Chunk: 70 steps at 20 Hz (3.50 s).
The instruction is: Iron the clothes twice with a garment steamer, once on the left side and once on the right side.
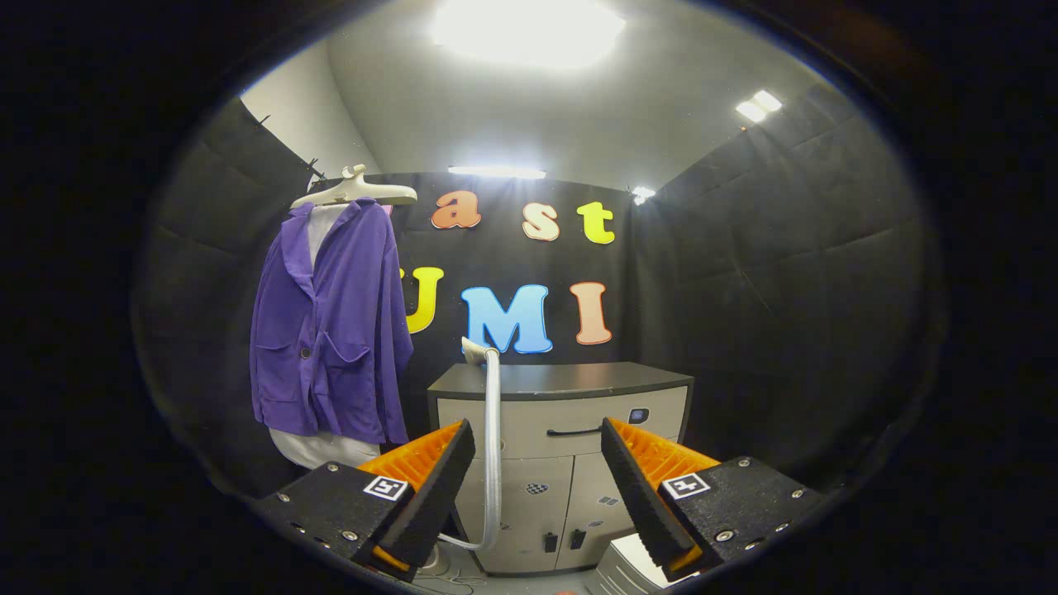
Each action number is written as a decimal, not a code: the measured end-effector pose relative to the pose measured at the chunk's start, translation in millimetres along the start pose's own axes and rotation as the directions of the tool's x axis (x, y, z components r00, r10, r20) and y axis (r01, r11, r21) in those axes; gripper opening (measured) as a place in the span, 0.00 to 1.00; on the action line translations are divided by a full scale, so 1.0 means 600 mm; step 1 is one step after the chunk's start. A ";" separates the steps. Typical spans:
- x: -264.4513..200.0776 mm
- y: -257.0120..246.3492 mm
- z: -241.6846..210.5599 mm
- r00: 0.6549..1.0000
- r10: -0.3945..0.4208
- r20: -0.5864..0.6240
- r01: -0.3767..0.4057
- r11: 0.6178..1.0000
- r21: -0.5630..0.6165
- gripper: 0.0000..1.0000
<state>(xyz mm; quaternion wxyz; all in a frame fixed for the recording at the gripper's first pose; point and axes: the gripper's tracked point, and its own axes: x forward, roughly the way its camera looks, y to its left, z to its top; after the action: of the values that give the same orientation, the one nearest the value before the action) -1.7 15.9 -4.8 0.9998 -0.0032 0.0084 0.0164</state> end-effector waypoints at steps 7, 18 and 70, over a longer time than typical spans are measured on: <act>0.013 0.032 0.036 1.000 0.021 0.016 -0.022 1.000 0.012 0.95; 0.097 0.113 0.170 0.989 0.128 0.079 -0.126 0.992 -0.027 0.95; 0.756 0.231 -0.072 0.554 0.616 -0.560 -0.295 0.774 0.560 0.38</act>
<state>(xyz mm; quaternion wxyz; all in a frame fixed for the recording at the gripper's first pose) 446.2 168.7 -56.2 0.8501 0.1984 0.4017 0.2768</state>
